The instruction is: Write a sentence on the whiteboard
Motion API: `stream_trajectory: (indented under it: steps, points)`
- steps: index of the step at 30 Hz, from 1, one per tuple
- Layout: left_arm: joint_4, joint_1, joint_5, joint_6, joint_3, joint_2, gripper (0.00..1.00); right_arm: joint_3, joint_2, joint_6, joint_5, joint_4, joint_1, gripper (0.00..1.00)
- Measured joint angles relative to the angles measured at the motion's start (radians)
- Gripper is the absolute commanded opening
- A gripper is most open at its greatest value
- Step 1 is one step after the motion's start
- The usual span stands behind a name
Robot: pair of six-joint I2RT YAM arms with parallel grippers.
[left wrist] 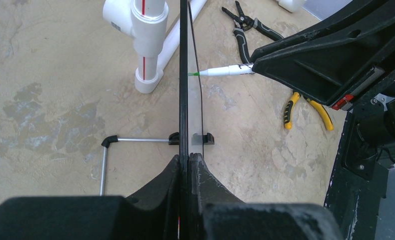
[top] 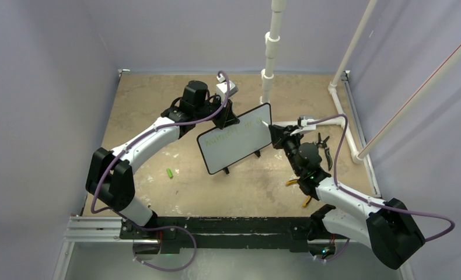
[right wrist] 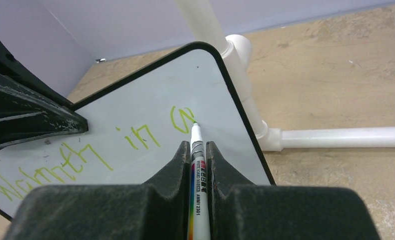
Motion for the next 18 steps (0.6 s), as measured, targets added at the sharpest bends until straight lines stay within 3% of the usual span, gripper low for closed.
stream_trajectory:
  steps: [18]
  points:
    - [0.002, 0.000, -0.005, -0.007, 0.000, 0.000, 0.00, 0.007, 0.009, -0.004, 0.051, -0.046, 0.000, 0.00]
